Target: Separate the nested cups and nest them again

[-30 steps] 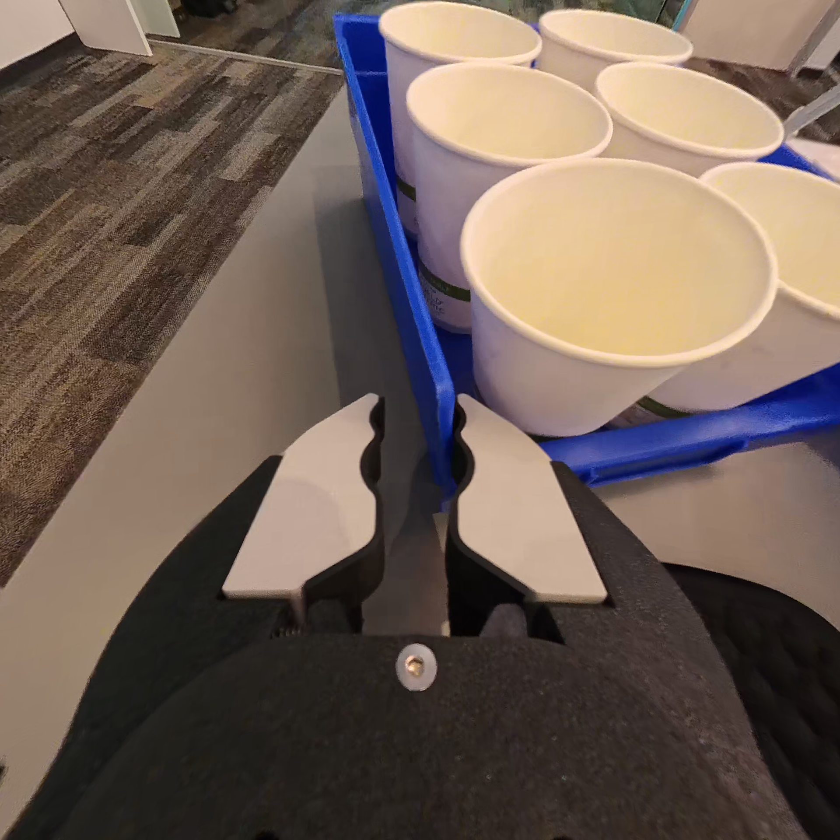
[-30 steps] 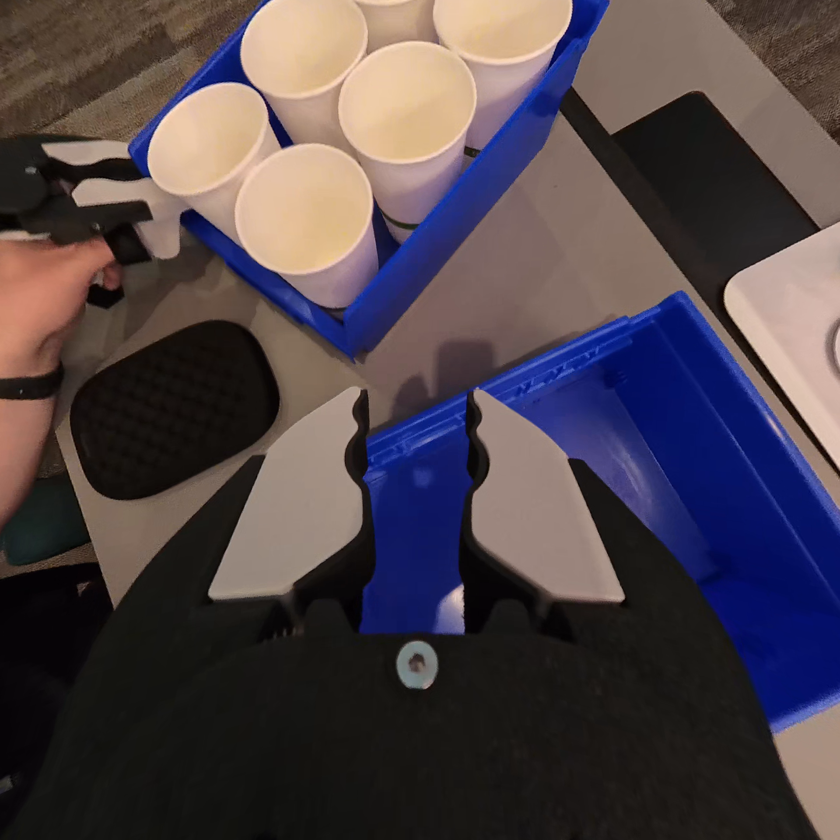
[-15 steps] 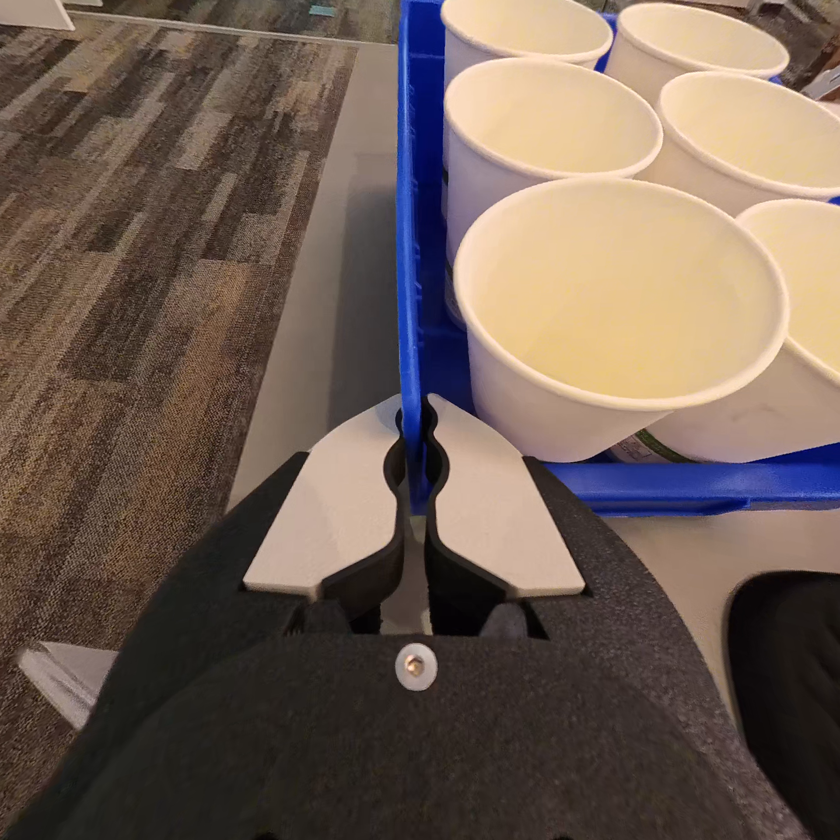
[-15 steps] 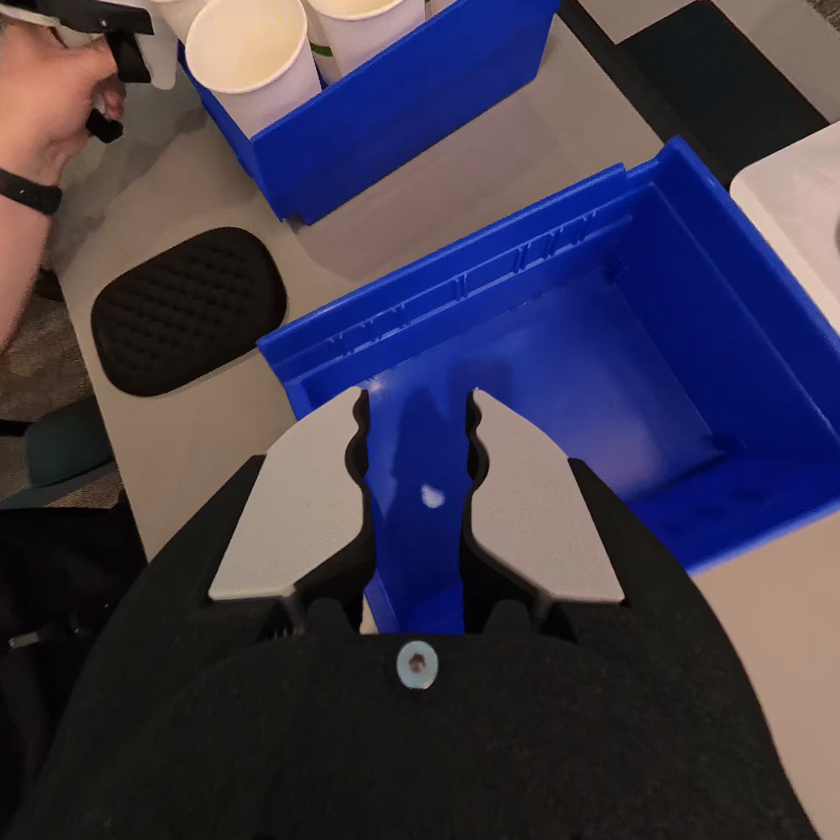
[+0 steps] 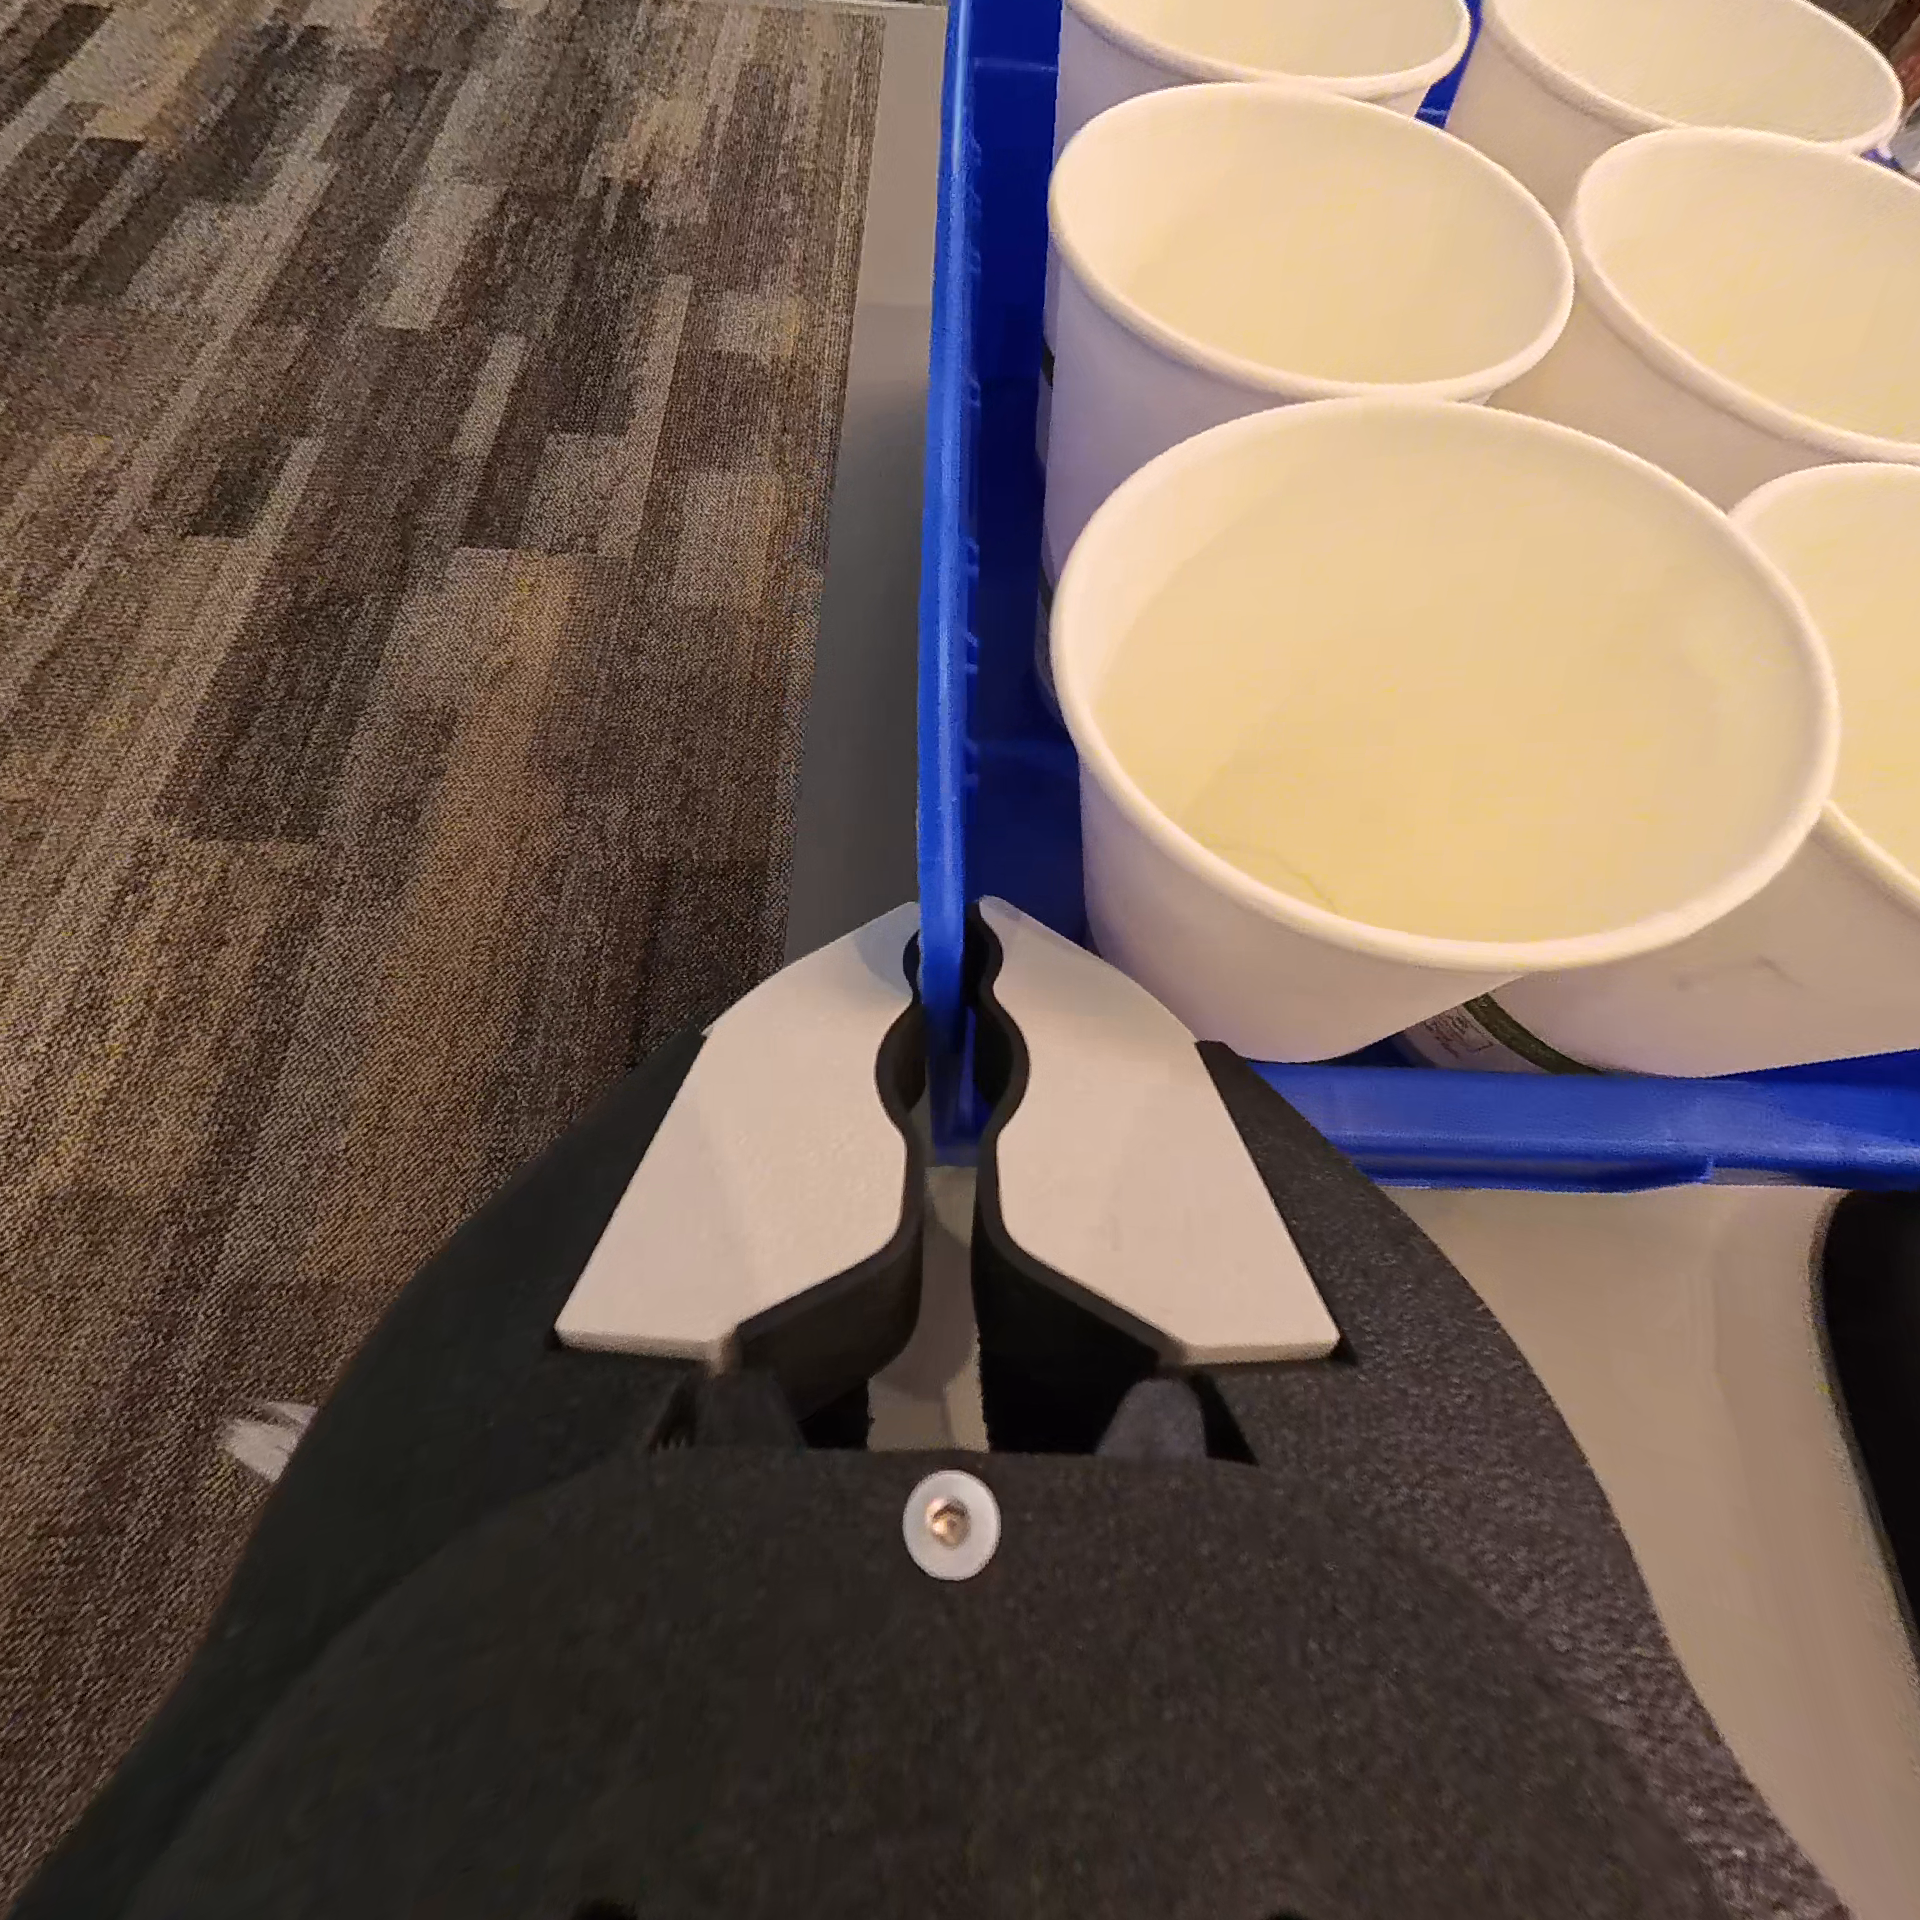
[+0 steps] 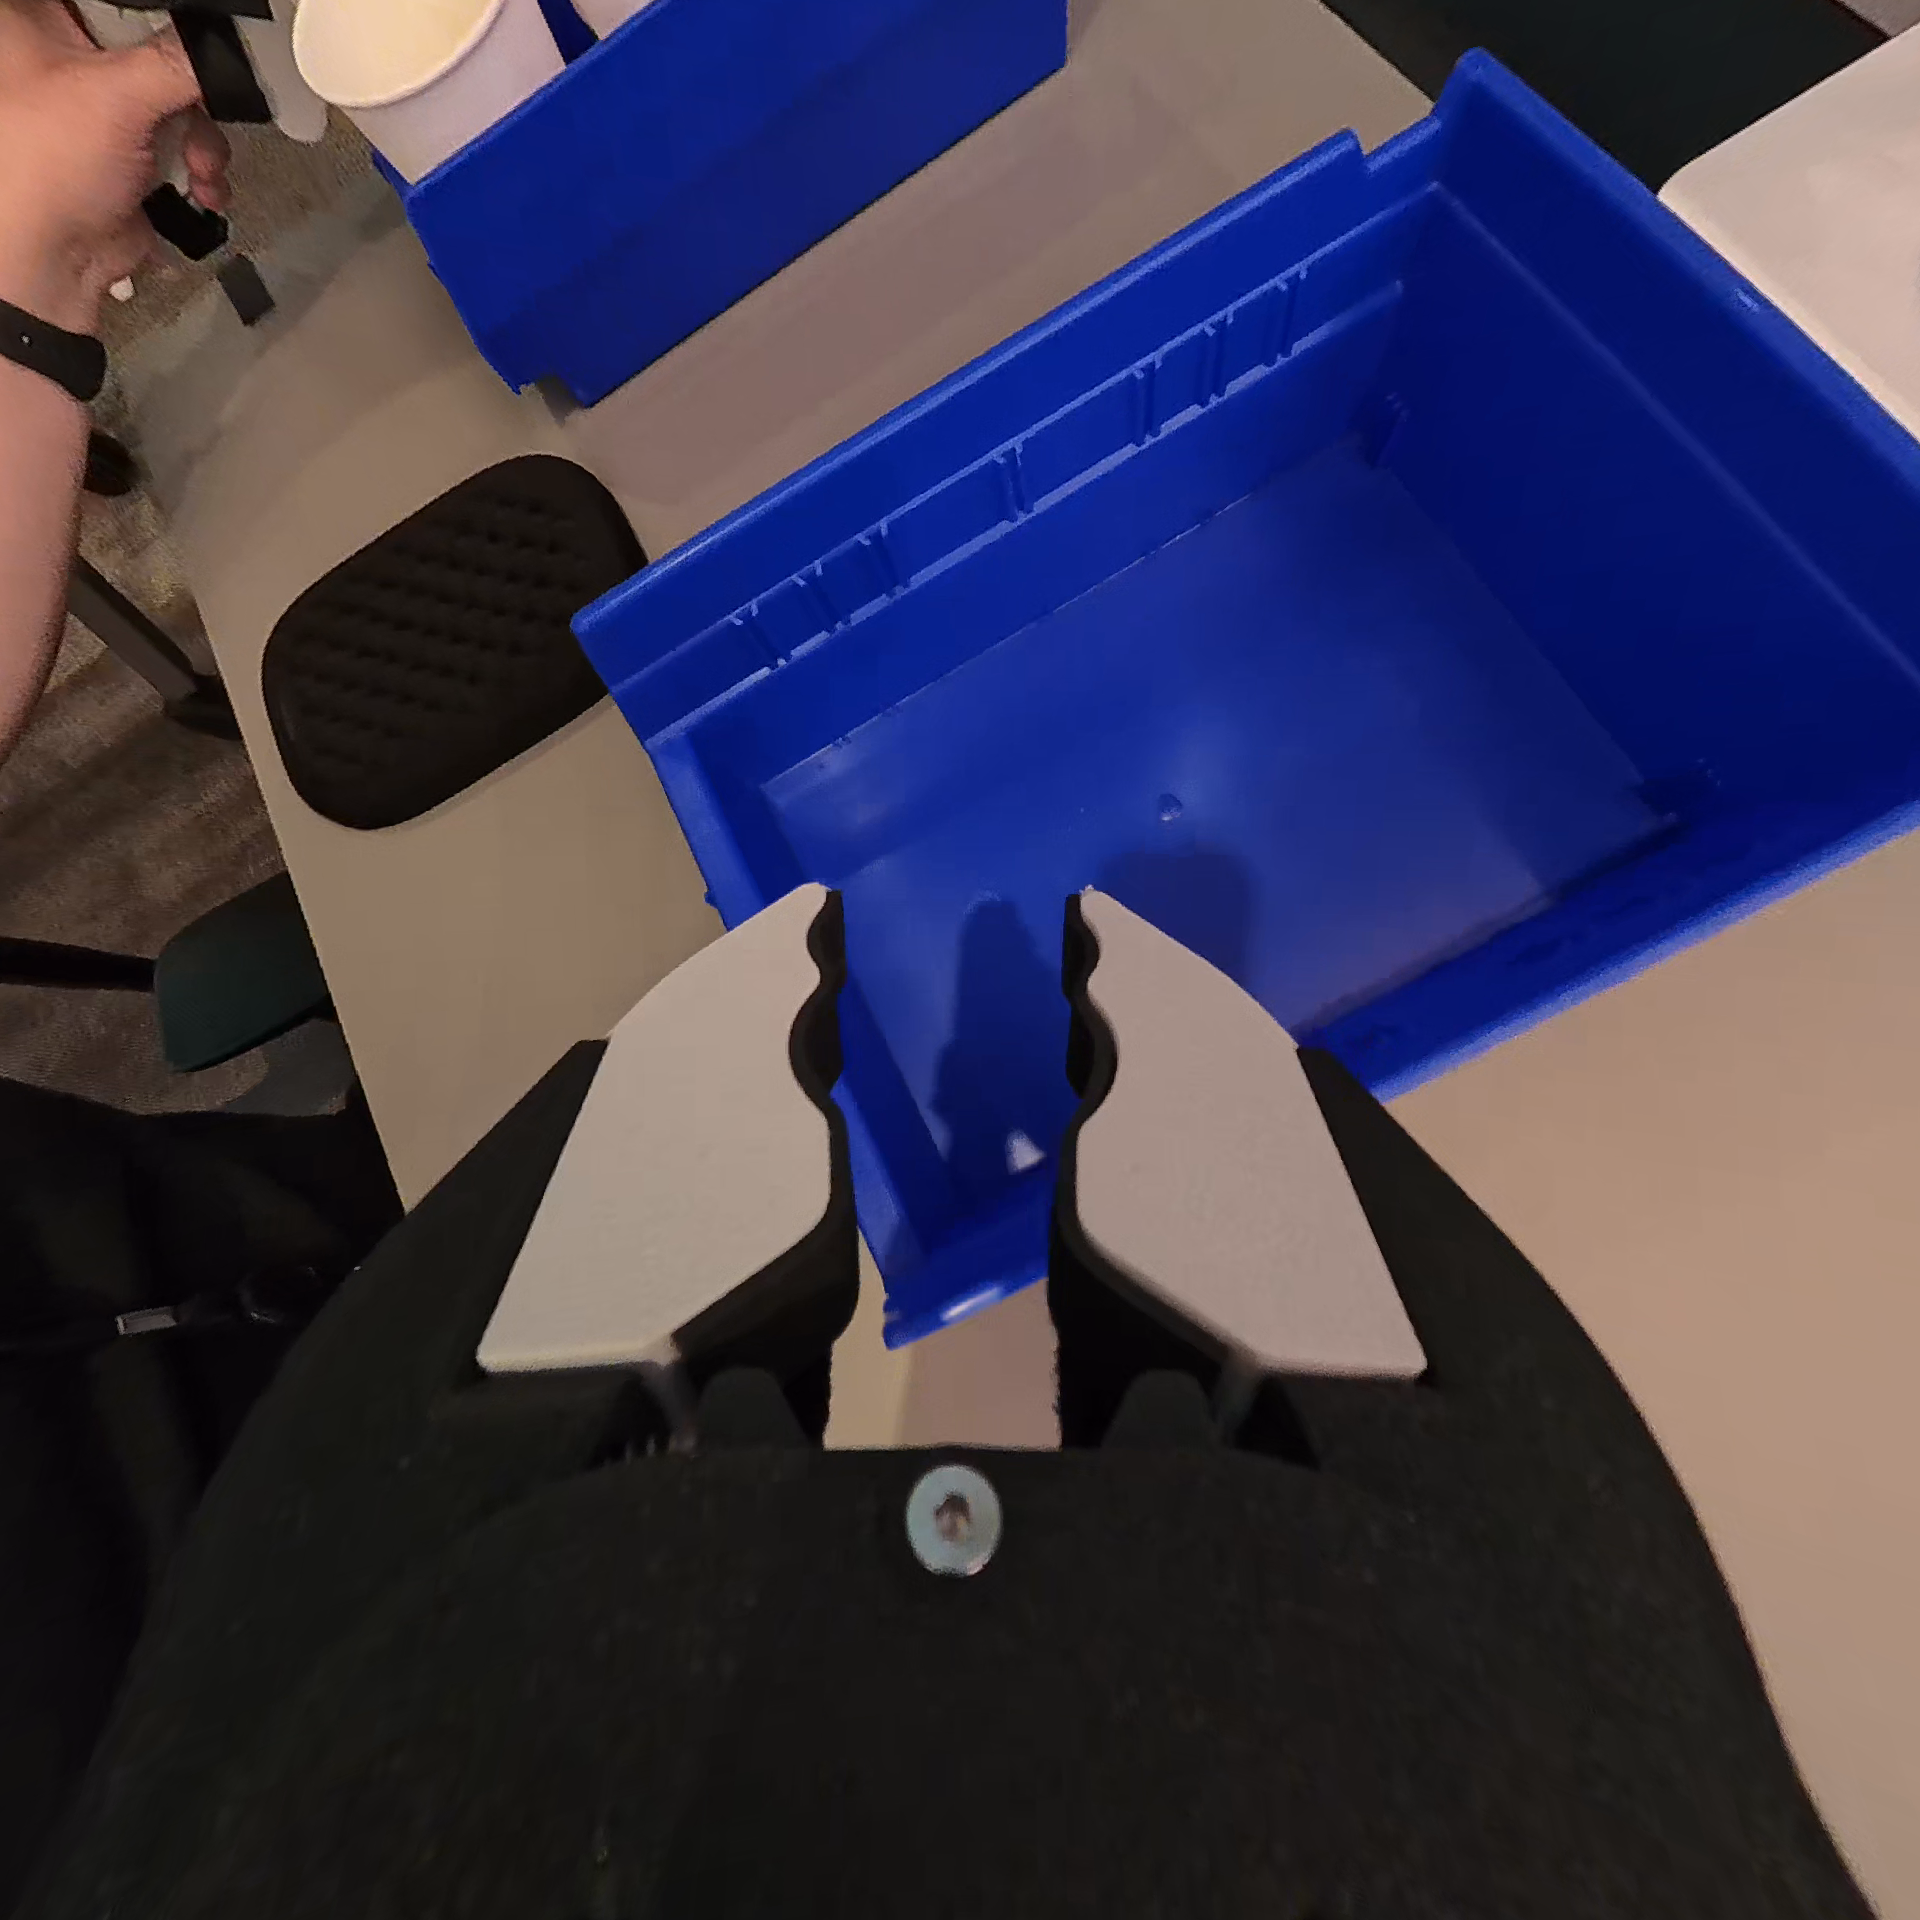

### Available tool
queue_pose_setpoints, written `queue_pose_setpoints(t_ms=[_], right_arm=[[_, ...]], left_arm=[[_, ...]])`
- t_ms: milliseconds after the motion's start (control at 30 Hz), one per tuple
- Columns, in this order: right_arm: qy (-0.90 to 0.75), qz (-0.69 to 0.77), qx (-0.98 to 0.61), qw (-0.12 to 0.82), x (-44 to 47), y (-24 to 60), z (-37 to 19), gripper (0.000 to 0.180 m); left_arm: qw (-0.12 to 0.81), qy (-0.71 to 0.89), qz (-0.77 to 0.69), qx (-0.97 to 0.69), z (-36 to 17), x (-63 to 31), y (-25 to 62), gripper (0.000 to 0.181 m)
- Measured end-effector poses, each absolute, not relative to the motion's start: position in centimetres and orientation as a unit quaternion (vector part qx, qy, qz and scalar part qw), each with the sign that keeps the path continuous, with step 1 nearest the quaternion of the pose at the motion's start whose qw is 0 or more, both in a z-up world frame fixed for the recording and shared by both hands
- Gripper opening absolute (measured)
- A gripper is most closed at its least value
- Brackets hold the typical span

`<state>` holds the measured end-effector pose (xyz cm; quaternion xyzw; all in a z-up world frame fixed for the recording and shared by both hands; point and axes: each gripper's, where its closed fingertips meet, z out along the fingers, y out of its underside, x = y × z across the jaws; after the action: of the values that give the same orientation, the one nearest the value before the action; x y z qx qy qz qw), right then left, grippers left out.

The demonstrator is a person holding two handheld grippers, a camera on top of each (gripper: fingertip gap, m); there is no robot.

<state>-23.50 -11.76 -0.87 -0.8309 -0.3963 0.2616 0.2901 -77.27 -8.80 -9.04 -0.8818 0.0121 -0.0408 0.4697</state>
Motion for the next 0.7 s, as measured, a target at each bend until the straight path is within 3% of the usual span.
queue_pose_setpoints(t_ms=[333, 433, 467, 700], right_arm=[[-0.322, 0.183, -0.873, 0.318, -18.6, -8.7, -1.6, 0.041], [-0.253, 0.141, -0.903, 0.317, -16.1, -6.9, -1.9, 0.056], [-0.235, 0.131, -0.911, 0.311, -15.5, -6.3, -2.2, 0.061], [-0.12, 0.124, -0.953, 0.248, -14.4, -2.7, -5.3, 0.065]], left_arm=[[0.477, -0.007, -0.043, -0.878, -9.1, -77.3, -9.2, 0.005], [0.464, -0.028, -0.022, -0.885, -9.4, -78.2, -9.7, 0.056], [0.461, -0.029, -0.023, -0.887, -9.5, -78.4, -10.1, 0.06], [0.523, -0.08, -0.014, -0.848, -7.3, -80.5, -13.5, 0.051]])
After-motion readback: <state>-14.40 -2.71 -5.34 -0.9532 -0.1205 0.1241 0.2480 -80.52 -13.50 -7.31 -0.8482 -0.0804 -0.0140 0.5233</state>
